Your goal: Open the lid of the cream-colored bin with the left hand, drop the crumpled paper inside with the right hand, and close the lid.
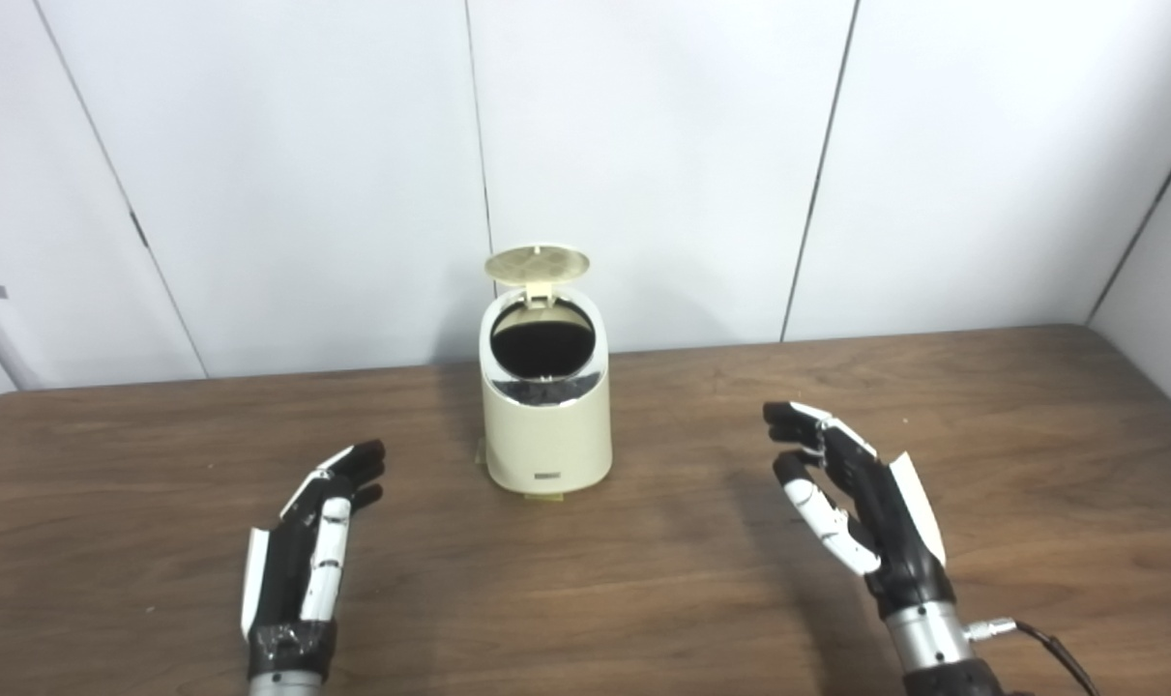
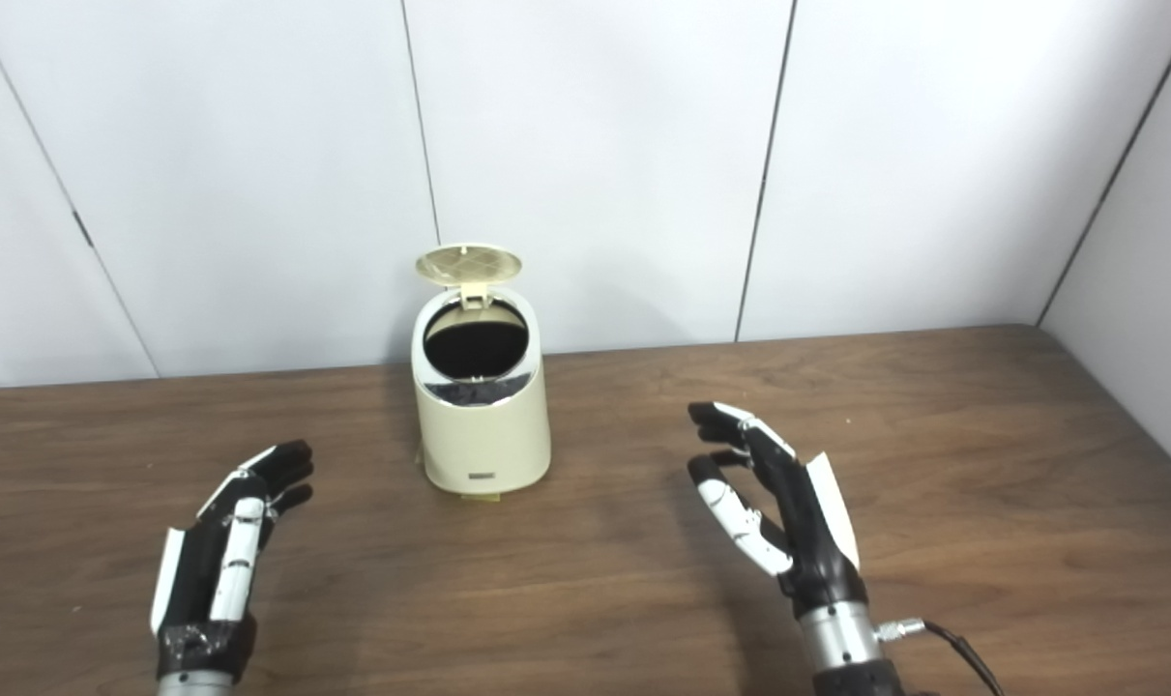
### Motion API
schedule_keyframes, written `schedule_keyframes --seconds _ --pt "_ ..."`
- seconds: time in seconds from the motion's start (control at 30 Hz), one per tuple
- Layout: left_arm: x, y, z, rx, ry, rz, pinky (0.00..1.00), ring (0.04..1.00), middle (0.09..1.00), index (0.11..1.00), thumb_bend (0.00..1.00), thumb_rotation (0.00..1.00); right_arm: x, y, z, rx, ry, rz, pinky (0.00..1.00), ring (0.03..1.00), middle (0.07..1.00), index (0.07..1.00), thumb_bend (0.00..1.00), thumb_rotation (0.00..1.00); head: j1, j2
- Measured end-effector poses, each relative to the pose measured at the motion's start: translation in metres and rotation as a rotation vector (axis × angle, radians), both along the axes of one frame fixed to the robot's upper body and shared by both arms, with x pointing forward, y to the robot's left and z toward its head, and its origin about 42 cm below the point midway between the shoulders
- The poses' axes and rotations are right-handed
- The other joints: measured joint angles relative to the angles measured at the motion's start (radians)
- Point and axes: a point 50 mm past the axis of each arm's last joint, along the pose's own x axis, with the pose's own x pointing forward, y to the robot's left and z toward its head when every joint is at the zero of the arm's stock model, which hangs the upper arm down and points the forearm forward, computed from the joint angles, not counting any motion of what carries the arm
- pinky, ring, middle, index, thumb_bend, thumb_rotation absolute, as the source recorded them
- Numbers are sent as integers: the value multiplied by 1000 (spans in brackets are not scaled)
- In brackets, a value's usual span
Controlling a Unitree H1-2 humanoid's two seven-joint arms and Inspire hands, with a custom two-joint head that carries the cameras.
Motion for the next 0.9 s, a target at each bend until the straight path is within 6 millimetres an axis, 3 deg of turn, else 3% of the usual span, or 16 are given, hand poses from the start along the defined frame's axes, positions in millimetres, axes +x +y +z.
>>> schedule_keyframes --seconds 0.03,0.17,0.3,0.43,0.57,0.73,0.9 --pt "4 3 6 33 -16 9 669 733 740 735 277 797 -1 0 -2 -3 3 0 676 756 776 768 249 798 5 -3" --pt "33 17 54 177 -98 30 655 740 739 730 424 828 -4 0 -5 -10 10 0 730 789 786 774 261 858 20 -9" --pt "64 19 108 422 -146 -4 614 696 701 696 621 781 -4 0 -10 -16 17 3 697 773 782 770 328 932 29 -2" --pt "84 13 156 525 -136 0 614 715 714 713 753 741 -5 -1 -13 -17 16 6 672 765 782 768 380 946 43 2" --pt "95 -3 178 604 -132 -43 629 738 741 729 743 698 -4 -1 -15 -25 17 6 668 762 782 766 411 947 46 0" --pt "107 -23 204 679 -142 -72 603 724 742 723 801 636 -1 -3 -15 -29 -6 13 680 769 784 763 390 978 51 -8" --pt "115 -41 229 731 -173 -96 612 735 754 746 878 667 2 -2 -14 -25 -22 21 681 770 786 765 413 999 52 -11"
